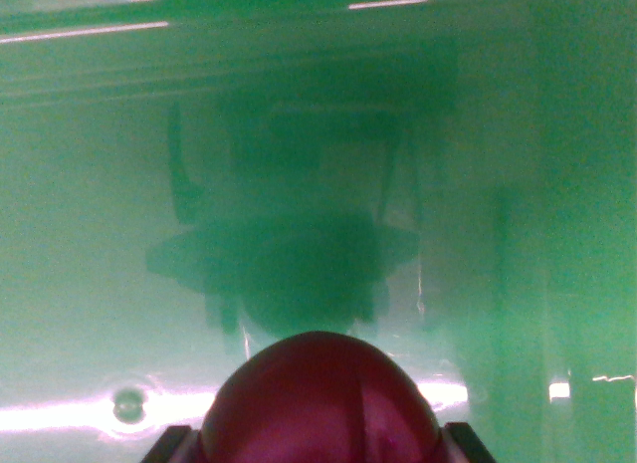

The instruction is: Pick fruit

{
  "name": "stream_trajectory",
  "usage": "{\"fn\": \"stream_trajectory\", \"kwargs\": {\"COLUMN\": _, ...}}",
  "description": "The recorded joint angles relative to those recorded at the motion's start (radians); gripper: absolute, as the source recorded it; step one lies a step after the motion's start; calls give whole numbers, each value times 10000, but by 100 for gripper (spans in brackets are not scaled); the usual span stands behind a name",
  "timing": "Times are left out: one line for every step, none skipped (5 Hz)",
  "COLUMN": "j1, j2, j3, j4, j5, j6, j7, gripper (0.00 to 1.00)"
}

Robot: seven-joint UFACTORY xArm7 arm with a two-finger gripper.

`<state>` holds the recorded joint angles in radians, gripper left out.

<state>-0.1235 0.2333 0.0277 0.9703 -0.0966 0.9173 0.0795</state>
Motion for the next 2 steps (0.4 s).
{"fn": "stream_trajectory", "kwargs": {"j1": -3, "j2": -152, "j3": 8, "j4": 221, "j5": 19, "j6": 372, "j7": -30, "gripper": 100}}
{"fn": "stream_trajectory", "kwargs": {"j1": -6, "j2": -318, "j3": 16, "j4": 463, "j5": 40, "j6": 780, "j7": -63, "gripper": 100}}
